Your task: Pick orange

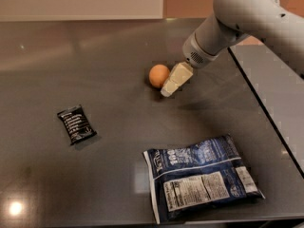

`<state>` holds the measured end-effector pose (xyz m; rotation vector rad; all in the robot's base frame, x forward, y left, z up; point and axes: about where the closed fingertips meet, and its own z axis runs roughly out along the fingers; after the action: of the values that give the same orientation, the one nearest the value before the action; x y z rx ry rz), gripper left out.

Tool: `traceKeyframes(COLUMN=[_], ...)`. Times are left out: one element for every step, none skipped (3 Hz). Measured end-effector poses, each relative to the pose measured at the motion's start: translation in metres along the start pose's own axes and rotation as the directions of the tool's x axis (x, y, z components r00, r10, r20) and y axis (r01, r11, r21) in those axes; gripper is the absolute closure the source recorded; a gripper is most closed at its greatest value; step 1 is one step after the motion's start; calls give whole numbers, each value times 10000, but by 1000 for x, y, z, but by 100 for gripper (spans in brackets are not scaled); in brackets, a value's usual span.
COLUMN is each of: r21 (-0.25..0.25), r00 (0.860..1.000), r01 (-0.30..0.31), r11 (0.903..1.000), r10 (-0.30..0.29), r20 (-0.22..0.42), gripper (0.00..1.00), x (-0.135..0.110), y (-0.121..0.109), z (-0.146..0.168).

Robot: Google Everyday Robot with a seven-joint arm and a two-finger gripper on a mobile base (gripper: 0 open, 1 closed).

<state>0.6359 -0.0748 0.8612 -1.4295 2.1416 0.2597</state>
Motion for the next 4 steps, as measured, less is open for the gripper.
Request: traceKeyframes(r21=[-180, -327, -602, -803], r00=[10000, 10000, 9999, 9999], r01=[-26, 28, 97, 101], r11=[9998, 9995, 9981, 9967], r10=[28, -26, -93, -94], r20=[95, 68, 54, 83], gripper=[0, 0, 18, 41], x=[-11, -18, -22, -25], y=[1, 3, 7, 12], z=[9, 18, 25, 26])
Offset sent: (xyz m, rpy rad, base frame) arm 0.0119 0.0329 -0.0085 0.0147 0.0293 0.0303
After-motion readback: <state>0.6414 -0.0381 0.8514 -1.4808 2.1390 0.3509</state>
